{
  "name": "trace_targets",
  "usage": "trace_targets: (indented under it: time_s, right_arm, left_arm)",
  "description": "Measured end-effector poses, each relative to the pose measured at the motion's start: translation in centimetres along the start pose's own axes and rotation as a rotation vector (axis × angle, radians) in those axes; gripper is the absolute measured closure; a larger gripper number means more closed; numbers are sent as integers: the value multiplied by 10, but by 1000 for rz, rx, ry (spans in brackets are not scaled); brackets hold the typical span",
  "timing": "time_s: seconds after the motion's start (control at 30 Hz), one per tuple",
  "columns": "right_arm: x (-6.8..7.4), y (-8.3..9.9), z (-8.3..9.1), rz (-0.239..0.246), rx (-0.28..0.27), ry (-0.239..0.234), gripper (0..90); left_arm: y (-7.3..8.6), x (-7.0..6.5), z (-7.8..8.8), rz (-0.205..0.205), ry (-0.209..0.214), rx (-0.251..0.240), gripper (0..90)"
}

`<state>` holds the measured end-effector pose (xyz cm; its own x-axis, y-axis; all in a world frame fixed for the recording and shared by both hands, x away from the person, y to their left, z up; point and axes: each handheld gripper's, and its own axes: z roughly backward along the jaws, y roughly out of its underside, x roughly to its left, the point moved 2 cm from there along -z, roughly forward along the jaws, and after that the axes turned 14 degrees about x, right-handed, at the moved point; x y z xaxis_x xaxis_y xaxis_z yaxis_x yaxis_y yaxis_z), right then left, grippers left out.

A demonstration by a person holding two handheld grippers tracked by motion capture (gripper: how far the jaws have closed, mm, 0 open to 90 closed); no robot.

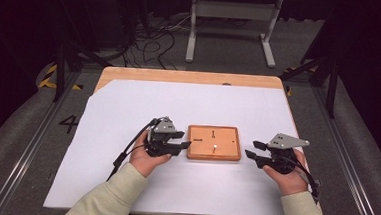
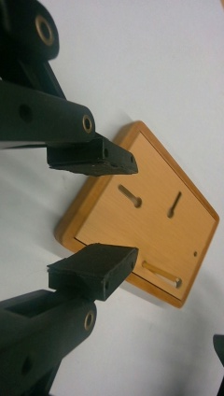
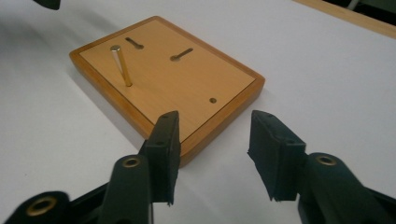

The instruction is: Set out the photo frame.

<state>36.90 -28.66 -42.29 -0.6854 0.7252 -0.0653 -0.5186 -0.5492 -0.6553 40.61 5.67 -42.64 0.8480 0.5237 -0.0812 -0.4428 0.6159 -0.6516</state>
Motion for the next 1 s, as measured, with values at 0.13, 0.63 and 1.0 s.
trace_targets:
  time_s: [0.13, 0.63, 1.0]
  right_arm:
    - [-2, 0, 1, -13, -12, 3, 484]
    - [-11, 2, 7, -55, -38, -13, 445]
    - [-10, 4, 9, -53, -59, -36, 468]
  left_arm:
    - [-7, -7, -4, -17, 28, -27, 525]
    - [-32, -33, -42, -97, 95, -55, 545]
    - [-31, -33, -71, -140, 124, -16, 637]
